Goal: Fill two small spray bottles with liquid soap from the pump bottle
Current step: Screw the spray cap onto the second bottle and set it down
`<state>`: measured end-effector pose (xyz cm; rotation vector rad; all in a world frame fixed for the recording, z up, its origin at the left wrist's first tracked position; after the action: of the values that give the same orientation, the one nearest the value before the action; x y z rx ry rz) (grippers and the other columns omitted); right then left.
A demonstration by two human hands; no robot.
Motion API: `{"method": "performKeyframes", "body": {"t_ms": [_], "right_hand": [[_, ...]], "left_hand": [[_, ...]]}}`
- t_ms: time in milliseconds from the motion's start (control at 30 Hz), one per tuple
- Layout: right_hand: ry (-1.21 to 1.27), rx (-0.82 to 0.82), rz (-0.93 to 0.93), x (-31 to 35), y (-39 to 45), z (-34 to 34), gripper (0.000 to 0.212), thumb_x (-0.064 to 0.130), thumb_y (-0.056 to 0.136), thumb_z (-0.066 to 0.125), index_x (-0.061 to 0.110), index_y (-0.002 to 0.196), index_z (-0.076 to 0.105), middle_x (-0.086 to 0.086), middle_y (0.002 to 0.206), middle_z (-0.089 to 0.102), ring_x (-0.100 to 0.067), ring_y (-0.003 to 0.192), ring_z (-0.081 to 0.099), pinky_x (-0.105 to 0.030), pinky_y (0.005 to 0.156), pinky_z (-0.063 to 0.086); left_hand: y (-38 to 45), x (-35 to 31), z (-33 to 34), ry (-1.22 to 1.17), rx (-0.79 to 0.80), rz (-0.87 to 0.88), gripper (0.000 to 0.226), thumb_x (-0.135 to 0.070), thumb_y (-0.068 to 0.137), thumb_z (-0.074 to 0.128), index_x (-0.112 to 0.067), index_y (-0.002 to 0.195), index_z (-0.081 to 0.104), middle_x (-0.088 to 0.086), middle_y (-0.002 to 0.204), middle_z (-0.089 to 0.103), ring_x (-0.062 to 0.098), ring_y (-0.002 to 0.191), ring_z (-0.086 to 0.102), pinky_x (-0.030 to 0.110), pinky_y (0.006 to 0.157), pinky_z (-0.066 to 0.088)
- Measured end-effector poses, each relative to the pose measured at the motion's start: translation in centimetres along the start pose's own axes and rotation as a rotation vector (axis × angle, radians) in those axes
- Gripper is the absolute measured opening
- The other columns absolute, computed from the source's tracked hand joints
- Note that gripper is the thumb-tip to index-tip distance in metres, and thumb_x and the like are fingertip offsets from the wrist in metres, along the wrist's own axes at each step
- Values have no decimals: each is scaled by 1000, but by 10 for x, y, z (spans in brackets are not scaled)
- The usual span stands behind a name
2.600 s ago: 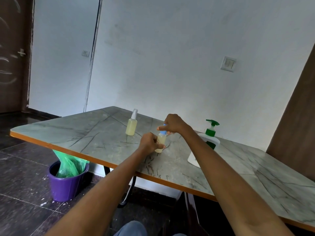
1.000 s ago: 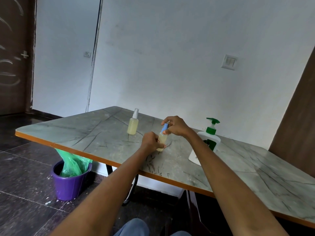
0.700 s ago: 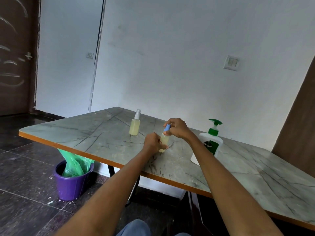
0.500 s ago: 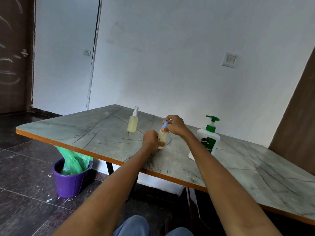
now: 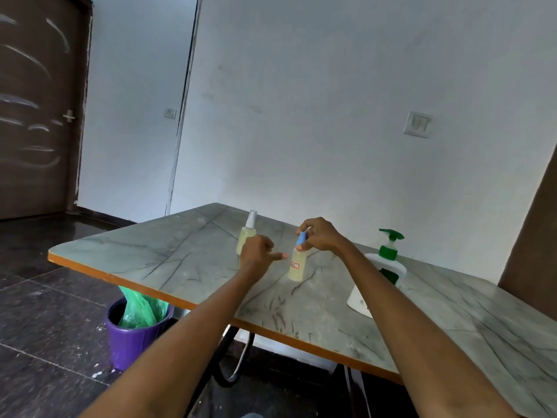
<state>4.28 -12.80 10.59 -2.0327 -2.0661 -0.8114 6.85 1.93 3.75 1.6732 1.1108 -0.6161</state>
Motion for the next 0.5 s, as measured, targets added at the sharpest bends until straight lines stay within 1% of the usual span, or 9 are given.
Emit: {"method": "performKeyframes", "body": {"t_ms": [67, 100, 167, 233, 300, 333, 400, 467, 500], "right_hand": [[65, -45, 8, -3, 9, -1, 32, -3, 66, 79, 2, 96, 66, -17, 101, 68, -18, 84, 56, -24, 74, 43], [91, -63, 13, -4, 13, 0, 31, -3, 66, 79, 5, 91, 64, -17, 100, 67, -18, 84, 56, -25, 75, 43], [147, -95, 23, -7, 23, 2, 31, -3, 65, 80, 5, 91, 64, -20, 100, 67, -18, 85, 56, -30, 77, 46], [185, -108, 28, -10, 33, 6, 31, -4, 65, 80, 2, 92, 65, -22, 105, 67, -18, 85, 57, -31, 80, 48], [200, -110, 30, -13, 44, 11, 29, -6, 66, 78, 6, 86, 62, -23, 107, 67, -18, 85, 57, -29, 79, 47], [203, -113, 30, -15, 49, 14, 28, -7, 66, 78, 7, 85, 61, -23, 107, 67, -18, 85, 58, -29, 80, 47], [207, -119, 38, -19, 60, 19, 27, -7, 68, 76, 3, 90, 65, -22, 109, 67, -25, 90, 63, -33, 86, 49], [211, -124, 51, -23, 69, 23, 31, -8, 70, 74, -6, 100, 65, -21, 111, 66, -33, 102, 63, -38, 92, 47], [219, -123, 57, -24, 73, 25, 32, -9, 71, 73, -7, 102, 65, -21, 112, 66, -35, 106, 62, -38, 93, 47]], "left_hand": [[12, 12, -23, 24, -143, -30, 34, -15, 74, 76, 0, 102, 64, 10, 95, 64, 21, 85, 58, 24, 70, 41], [17, 19, -32, 65, -196, -47, 33, -9, 77, 72, 0, 107, 62, 13, 104, 64, 25, 93, 59, 26, 75, 42], [32, 32, -43, 175, -234, -78, 42, -2, 80, 64, -2, 121, 54, 19, 121, 56, 31, 112, 52, 31, 87, 42], [46, 46, -45, 216, -168, -133, 57, -3, 81, 65, -3, 133, 41, 21, 133, 44, 34, 125, 41, 33, 98, 37], [59, 56, -42, 210, -53, -148, 71, -10, 78, 71, -3, 138, 35, 21, 138, 41, 32, 128, 40, 31, 101, 35], [64, 60, -39, 212, 6, -147, 74, -14, 76, 74, -2, 138, 34, 20, 139, 42, 31, 128, 42, 31, 101, 35], [72, 66, -34, 208, 90, -145, 76, -19, 76, 75, -2, 138, 35, 17, 139, 44, 29, 128, 43, 31, 102, 35], [79, 71, -30, 180, 116, -140, 76, -20, 74, 76, -1, 137, 38, 17, 137, 47, 29, 126, 46, 32, 101, 37], [82, 73, -28, 150, 121, -141, 76, -20, 73, 77, -1, 136, 39, 17, 135, 49, 29, 123, 48, 32, 100, 39]]}}
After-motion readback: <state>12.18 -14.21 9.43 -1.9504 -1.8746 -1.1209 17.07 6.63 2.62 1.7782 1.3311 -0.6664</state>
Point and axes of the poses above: each hand's wrist, its own y-axis towards the middle knuckle, its own z-axis out of the palm, x = y × z, the point moved 7 cm from there along y, towards the middle knuckle
